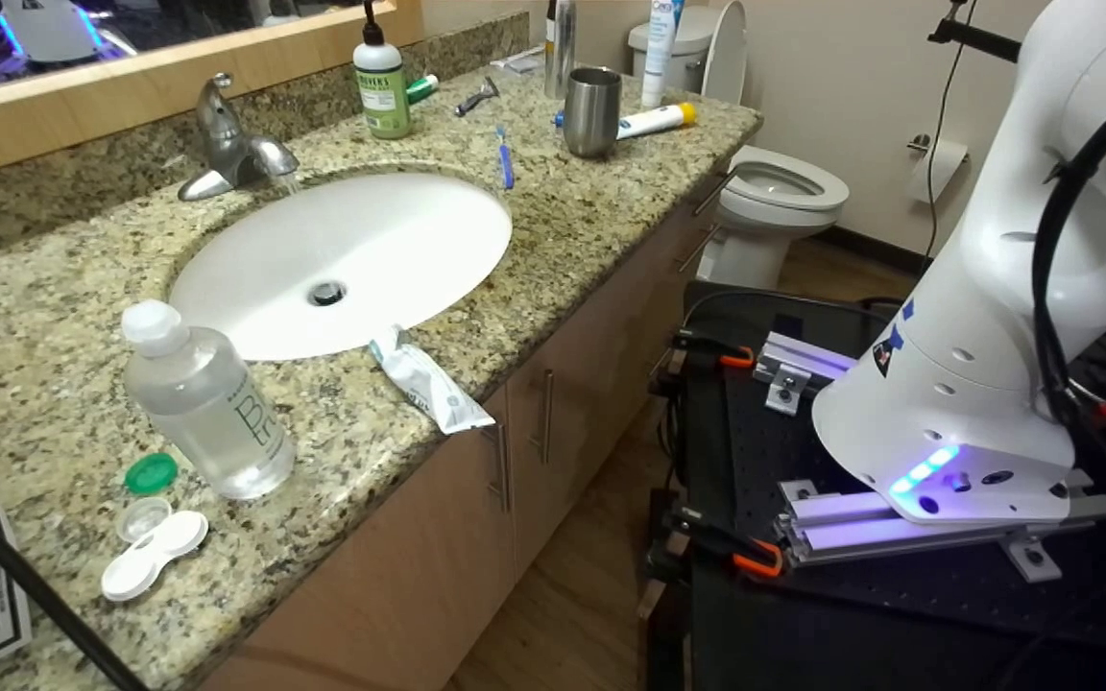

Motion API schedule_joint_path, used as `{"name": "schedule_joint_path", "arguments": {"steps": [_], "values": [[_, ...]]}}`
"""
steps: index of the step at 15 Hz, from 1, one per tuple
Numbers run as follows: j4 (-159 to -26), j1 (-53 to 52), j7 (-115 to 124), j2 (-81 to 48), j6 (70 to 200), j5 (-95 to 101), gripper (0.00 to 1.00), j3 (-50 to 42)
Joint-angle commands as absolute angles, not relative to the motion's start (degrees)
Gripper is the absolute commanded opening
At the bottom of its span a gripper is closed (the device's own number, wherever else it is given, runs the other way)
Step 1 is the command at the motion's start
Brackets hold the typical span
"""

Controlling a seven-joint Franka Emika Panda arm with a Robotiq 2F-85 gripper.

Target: Close the tap

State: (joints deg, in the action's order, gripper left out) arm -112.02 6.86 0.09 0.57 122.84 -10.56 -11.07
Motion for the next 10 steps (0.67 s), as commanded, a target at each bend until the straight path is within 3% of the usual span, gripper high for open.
{"name": "schedule_joint_path", "arguments": {"steps": [1, 10], "values": [[-107.6, 10.6, -1.0, -8.3, 131.4, -20.3, 1.0, -12.7], [-106.0, 12.3, 1.2, -13.1, 136.1, -21.4, 1.0, -11.9]]}}
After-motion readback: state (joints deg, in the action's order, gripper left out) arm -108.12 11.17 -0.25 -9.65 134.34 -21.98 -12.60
